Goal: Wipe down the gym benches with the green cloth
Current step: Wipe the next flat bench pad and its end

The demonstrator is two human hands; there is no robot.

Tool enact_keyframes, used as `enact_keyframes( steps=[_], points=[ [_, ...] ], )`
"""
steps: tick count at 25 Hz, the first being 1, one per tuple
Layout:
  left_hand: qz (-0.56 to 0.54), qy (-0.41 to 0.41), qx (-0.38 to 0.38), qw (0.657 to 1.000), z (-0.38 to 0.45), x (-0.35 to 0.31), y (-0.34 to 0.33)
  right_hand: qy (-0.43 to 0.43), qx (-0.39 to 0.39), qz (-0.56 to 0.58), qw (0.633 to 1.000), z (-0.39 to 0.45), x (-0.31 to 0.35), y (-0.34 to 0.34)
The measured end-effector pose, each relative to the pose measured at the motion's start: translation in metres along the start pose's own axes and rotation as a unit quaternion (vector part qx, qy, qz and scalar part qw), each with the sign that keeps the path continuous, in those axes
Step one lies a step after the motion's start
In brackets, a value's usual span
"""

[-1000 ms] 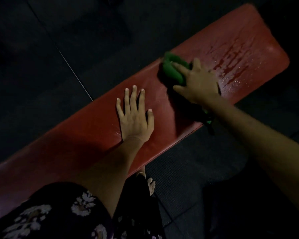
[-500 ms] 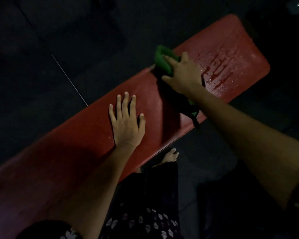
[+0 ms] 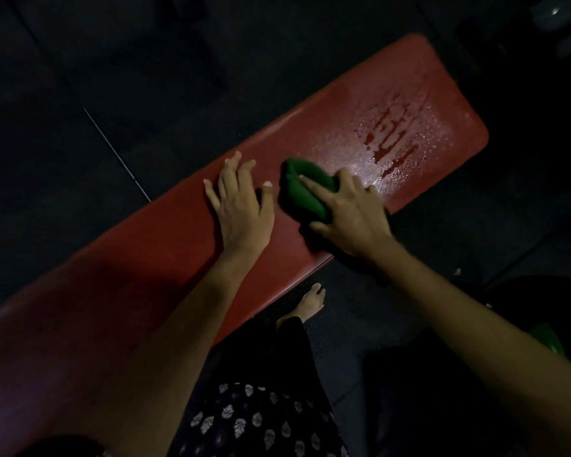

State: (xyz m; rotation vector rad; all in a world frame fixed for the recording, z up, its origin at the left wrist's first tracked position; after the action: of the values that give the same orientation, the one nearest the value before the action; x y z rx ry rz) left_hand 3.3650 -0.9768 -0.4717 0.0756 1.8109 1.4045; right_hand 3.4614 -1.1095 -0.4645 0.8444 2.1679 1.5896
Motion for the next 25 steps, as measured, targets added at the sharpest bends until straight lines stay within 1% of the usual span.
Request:
enact_keyframes(
  steps=[1,3,4,5,6,7,9,10,11,12,13,15,16,17,18,20,21,22,23,25],
  points=[
    [0.003,-0.027,0.01,1.0,0.005,-0.009,-0.007,-0.038,0.0,0.001,0.999,0.003,-0.03,0.002],
    [0.013,-0.075,0.027,0.997,0.012,-0.028,-0.02,-0.155,-0.022,0.041,0.987,0.012,-0.094,0.009],
    [0.02,-0.092,0.035,0.995,0.016,-0.037,-0.026,-0.21,-0.045,0.072,0.974,0.012,-0.116,0.012],
    [0.026,-0.102,0.041,0.994,0.019,-0.045,-0.032,-0.237,-0.061,0.083,0.966,0.011,-0.122,0.012],
    [0.033,-0.108,0.046,0.993,0.023,-0.053,-0.038,-0.23,-0.062,0.075,0.968,0.009,-0.115,0.009],
    [0.042,-0.108,0.052,0.992,0.026,-0.061,-0.046,-0.192,-0.053,0.062,0.978,0.006,-0.099,0.005],
    [0.083,-0.107,0.065,0.989,0.033,-0.075,-0.062,-0.078,-0.028,0.033,0.996,-0.006,-0.069,-0.001],
    [0.116,-0.111,0.068,0.985,0.035,-0.08,-0.07,-0.04,-0.017,0.018,0.999,-0.009,-0.072,-0.002],
    [0.145,-0.118,0.069,0.98,0.036,-0.084,-0.077,-0.033,-0.017,0.006,0.999,-0.008,-0.088,0.001],
    [0.164,-0.125,0.067,0.976,0.036,-0.086,-0.082,-0.062,-0.032,0.005,0.998,-0.003,-0.116,0.008],
    [0.175,-0.128,0.062,0.974,0.037,-0.086,-0.084,-0.12,-0.051,0.022,0.991,0.003,-0.149,0.015],
    [0.179,-0.125,0.051,0.975,0.037,-0.084,-0.085,-0.254,-0.093,0.096,0.958,0.012,-0.204,0.028],
    [0.176,-0.123,0.048,0.975,0.035,-0.084,-0.085,-0.293,-0.097,0.116,0.944,0.013,-0.21,0.029],
    [0.175,-0.123,0.044,0.976,0.033,-0.084,-0.084,-0.297,-0.088,0.112,0.944,0.018,-0.2,0.027],
    [0.173,-0.124,0.037,0.976,0.033,-0.084,-0.083,-0.263,-0.075,0.093,0.957,0.026,-0.178,0.025],
    [0.165,-0.123,0.032,0.978,0.034,-0.085,-0.083,-0.119,-0.05,0.028,0.991,0.038,-0.122,0.025],
    [0.164,-0.123,0.033,0.978,0.035,-0.086,-0.084,-0.052,-0.043,0.005,0.998,0.042,-0.107,0.025],
    [0.163,-0.123,0.034,0.978,0.036,-0.086,-0.084,-0.018,-0.038,-0.008,0.999,0.049,-0.108,0.027],
    [0.165,-0.124,0.035,0.978,0.036,-0.087,-0.084,-0.023,-0.035,-0.012,0.999,0.056,-0.12,0.031],
    [0.175,-0.125,0.037,0.976,0.036,-0.086,-0.085,-0.113,-0.039,0.028,0.992,0.072,-0.162,0.038]
  ],
)
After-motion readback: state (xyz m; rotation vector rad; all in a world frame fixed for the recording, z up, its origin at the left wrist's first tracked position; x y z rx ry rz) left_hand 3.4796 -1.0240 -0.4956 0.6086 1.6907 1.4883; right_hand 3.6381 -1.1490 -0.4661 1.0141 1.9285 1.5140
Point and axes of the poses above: each hand's wrist, its own z-axis towards the middle knuckle, its own y-axis out of the back of the hand, x = y × z, the point moved 10 cm from there along z, towards the middle knuckle, and after that the axes turned 4 degrees about -x, right-handed, at the moved point
